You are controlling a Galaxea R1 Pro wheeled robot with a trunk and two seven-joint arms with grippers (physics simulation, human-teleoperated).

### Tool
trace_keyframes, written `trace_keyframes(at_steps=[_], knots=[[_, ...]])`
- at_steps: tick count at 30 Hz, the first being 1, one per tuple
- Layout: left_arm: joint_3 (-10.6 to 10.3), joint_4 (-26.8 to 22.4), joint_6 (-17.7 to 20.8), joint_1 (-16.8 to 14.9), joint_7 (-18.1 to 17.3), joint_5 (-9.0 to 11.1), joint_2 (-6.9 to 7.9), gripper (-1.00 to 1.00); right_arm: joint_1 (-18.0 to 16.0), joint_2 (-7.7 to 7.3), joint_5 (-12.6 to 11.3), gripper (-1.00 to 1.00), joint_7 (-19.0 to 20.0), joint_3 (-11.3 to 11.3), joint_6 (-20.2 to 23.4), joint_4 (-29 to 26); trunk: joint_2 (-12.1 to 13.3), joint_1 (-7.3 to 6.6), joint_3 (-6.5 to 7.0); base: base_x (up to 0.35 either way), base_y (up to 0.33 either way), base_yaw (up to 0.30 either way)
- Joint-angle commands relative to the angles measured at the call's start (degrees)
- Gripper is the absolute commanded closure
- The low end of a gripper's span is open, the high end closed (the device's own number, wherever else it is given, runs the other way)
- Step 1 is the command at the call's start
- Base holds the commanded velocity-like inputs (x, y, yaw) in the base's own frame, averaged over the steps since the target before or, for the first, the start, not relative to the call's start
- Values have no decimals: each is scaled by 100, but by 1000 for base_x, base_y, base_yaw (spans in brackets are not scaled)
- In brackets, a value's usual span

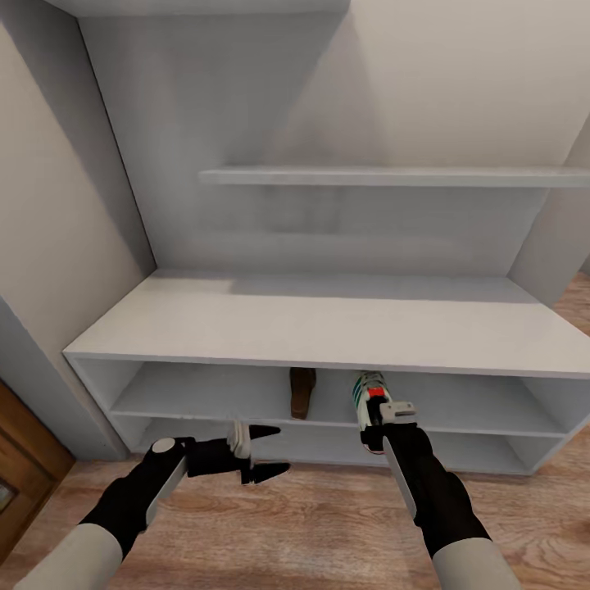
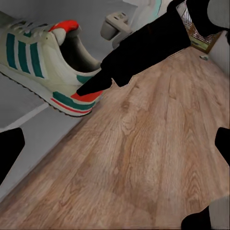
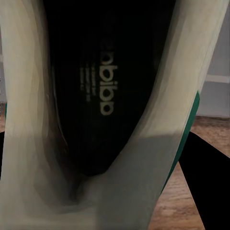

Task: Pick up the two gym shoes and the two sandals from the corridor floor and place them onto the hallstand (shoe rack) in the corridor, making sure they are on the rack and not on the floor. Arrange them so the two gym shoes are next to each other and the two sandals are next to each other.

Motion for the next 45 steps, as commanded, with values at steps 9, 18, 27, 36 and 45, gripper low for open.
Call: trace_keyframes(at_steps=[9,18,27,36,45], knots=[[-214,-8,12,-6,-39,56,-25,-100,-3,2,40,100,-2,7,34,-4,-2,-1,-5,66,0,0],[-214,-8,-211,-6,-290,56,-22,-100,-3,0,40,100,-2,7,34,-4,-2,-1,-5,103,0,0],[-215,-8,-217,-6,-301,56,-22,-100,-3,-1,40,100,-2,7,34,-4,-2,-1,-5,150,0,0],[-209,-7,-216,-6,-301,56,-22,-100,-3,-4,40,100,-2,7,34,-4,-2,-1,-5,37,0,0],[-208,-8,-216,-6,-301,56,-22,-100,-3,-1,40,100,-2,7,34,-4,-2,-1,-5,74,0,0]])
